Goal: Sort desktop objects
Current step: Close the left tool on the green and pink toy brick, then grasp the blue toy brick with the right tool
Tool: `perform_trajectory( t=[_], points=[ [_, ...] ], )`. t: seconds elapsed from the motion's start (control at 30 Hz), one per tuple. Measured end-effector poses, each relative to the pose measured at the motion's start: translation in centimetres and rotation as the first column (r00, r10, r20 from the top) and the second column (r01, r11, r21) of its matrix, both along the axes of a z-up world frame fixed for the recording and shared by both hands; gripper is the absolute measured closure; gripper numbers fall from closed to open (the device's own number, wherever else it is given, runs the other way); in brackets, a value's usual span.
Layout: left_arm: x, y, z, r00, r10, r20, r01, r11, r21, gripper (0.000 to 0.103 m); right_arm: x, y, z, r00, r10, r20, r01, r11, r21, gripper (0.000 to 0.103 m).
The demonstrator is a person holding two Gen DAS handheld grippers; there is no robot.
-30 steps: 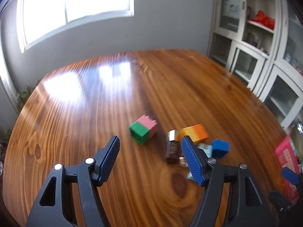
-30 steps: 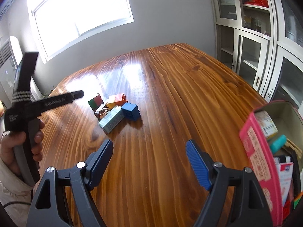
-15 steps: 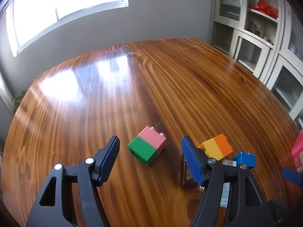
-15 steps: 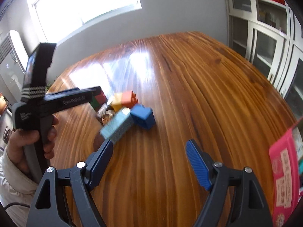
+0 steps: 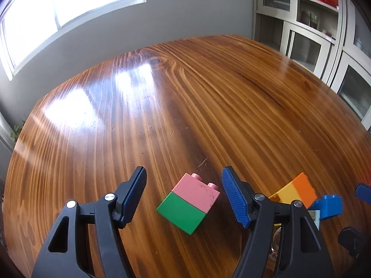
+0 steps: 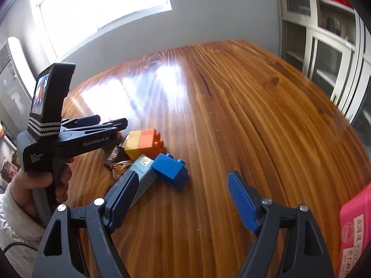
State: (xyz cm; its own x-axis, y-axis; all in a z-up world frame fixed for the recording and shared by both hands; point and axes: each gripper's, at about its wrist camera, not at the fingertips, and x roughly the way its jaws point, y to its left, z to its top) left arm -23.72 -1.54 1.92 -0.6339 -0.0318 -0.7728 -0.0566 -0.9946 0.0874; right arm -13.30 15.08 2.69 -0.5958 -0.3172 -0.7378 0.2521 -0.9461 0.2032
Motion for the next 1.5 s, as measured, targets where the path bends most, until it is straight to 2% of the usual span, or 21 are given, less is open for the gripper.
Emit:
perform_trajectory(
  t=[0.07, 0.17, 0.37, 0.5, 0.67, 0.83, 1.0, 1.03, 1.3, 1.5],
  points=[
    [-0.1, 0.1, -0.4, 1.0, -0.012, 0.01, 0.012, 1.0, -0.004, 0.033, -0.2, 0.5, -0.2, 1.0, -0.012, 0.003, 0.012, 1.0, -0.007, 0.021],
    [-0.1, 0.2, -0.6, 0.999, -0.029, 0.012, 0.029, 1.0, 0.006, 0.054, -0.3, 0.7, -0.2, 1.0, -0.014, 0.007, 0.014, 1.0, -0.019, 0.021],
    [0.2, 0.4, -0.5, 1.0, -0.025, 0.013, 0.026, 1.0, -0.016, 0.054, -0.1, 0.5, -0.1, 1.0, -0.019, -0.015, 0.019, 1.0, -0.006, 0.021],
    [0.9, 0.0, 0.9, 1.0, -0.008, -0.016, 0.007, 1.0, -0.012, 0.054, -0.1, 0.0, -0.2, 1.0, -0.009, -0.029, 0.009, 1.0, 0.022, 0.022],
    [1.9, -0.1, 2.7, 0.998, 0.0, -0.063, 0.001, 1.0, 0.005, 0.054, -0.4, -0.8, -0.6, 0.999, 0.01, -0.033, -0.009, 0.999, 0.046, 0.034],
    [2.6, 0.5, 3.3, 0.997, -0.018, -0.079, 0.019, 1.0, 0.008, 0.054, -1.6, -2.5, -1.0, 0.998, 0.045, -0.047, -0.041, 0.996, 0.085, 0.039],
    [2.6, 0.4, 4.0, 0.996, -0.002, -0.091, 0.003, 1.0, 0.017, 0.054, -1.5, -2.9, -0.8, 0.995, 0.079, -0.061, -0.074, 0.994, 0.084, 0.061],
    [2.9, 0.4, 4.1, 0.996, -0.002, -0.094, 0.004, 1.0, 0.019, 0.054, -1.4, -3.0, -0.7, 0.994, 0.087, -0.06, -0.082, 0.993, 0.081, 0.063],
    [4.3, 1.0, 5.6, 0.992, -0.018, -0.129, 0.022, 0.999, 0.026, 0.054, 0.9, -2.1, -0.4, 0.997, 0.07, -0.031, -0.069, 0.997, 0.036, 0.063],
    [5.7, 3.3, 6.5, 0.985, -0.076, -0.154, 0.081, 0.996, 0.026, 0.054, 4.5, 0.1, 1.5, 0.996, 0.017, -0.086, -0.019, 1.0, -0.02, 0.063]
  ],
)
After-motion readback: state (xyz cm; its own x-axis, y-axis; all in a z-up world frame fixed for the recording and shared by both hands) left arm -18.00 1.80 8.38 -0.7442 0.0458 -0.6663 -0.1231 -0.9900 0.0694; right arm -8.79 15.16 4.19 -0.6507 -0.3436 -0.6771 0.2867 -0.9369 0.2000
